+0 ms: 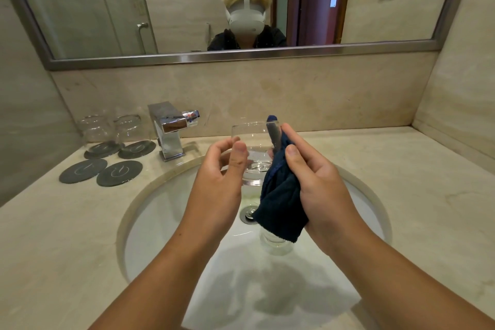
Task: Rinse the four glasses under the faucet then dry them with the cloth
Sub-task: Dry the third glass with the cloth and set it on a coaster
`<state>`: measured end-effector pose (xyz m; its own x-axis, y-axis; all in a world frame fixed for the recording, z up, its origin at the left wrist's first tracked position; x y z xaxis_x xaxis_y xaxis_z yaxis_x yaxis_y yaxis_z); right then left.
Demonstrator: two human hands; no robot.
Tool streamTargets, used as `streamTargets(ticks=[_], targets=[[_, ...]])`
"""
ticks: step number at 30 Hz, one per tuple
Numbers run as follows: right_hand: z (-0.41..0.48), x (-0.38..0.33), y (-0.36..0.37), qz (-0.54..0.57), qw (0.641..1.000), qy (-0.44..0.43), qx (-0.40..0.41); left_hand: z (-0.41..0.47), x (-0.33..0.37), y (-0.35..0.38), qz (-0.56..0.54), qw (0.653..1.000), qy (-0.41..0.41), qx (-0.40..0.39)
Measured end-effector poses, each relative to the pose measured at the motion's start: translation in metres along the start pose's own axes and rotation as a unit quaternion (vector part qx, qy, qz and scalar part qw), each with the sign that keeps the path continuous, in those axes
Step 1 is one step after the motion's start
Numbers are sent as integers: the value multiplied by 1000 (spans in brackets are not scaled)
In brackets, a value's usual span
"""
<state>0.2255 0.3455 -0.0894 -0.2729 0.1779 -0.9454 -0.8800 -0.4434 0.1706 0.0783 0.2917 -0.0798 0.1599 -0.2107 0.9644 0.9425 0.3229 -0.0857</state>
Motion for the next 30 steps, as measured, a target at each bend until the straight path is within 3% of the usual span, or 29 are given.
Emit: streamTargets(ticks=[6,11,19,26,30], targets=[[0,-1,0,6,1000,13,-3,-2,0,-2,8,1000,3,-8],[-3,-4,3,70,996,48,-14,0,0,3,-104,993,-26,-53],[0,0,0,35,999,17,2,3,-5,-5,-5,1000,-7,13],[-1,-2,-1,24,1000,18,8,-2,-2,-2,9,999,-19,-24],[-2,-4,1,80,995,53,-3,0,-4,-2,-71,995,-44,-52]])
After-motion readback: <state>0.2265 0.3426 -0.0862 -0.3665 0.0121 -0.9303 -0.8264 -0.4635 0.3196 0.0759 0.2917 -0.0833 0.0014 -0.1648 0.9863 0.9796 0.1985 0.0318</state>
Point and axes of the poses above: each hand's wrist, its own z-axis towards the middle knuckle, its own y-axis out of the palm, x = y × z, the point moved 5 cm from there along z, towards the middle knuckle, and after that the axes turned 7 degrees about -x, right-handed, at the moved point
